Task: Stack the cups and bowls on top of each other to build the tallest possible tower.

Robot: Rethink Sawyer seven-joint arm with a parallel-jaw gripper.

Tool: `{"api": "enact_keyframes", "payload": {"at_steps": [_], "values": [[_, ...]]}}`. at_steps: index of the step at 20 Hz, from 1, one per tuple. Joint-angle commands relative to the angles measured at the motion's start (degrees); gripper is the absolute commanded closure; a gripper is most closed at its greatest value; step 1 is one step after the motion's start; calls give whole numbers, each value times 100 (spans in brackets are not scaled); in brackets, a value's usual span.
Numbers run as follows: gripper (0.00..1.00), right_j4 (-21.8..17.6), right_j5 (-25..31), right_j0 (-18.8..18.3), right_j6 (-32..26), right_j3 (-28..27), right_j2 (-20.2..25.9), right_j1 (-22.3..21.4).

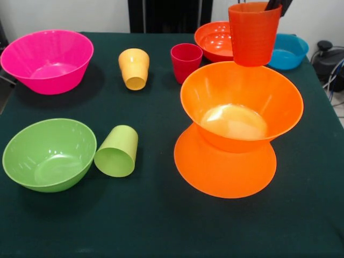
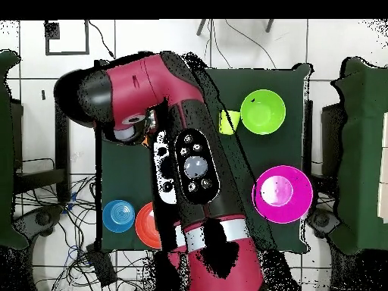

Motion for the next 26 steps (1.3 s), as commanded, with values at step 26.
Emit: {"api": "enact_keyframes", "payload": {"at_steps": [26], "values": [[100,29,-841,619,862,94,-1129,449]]}}
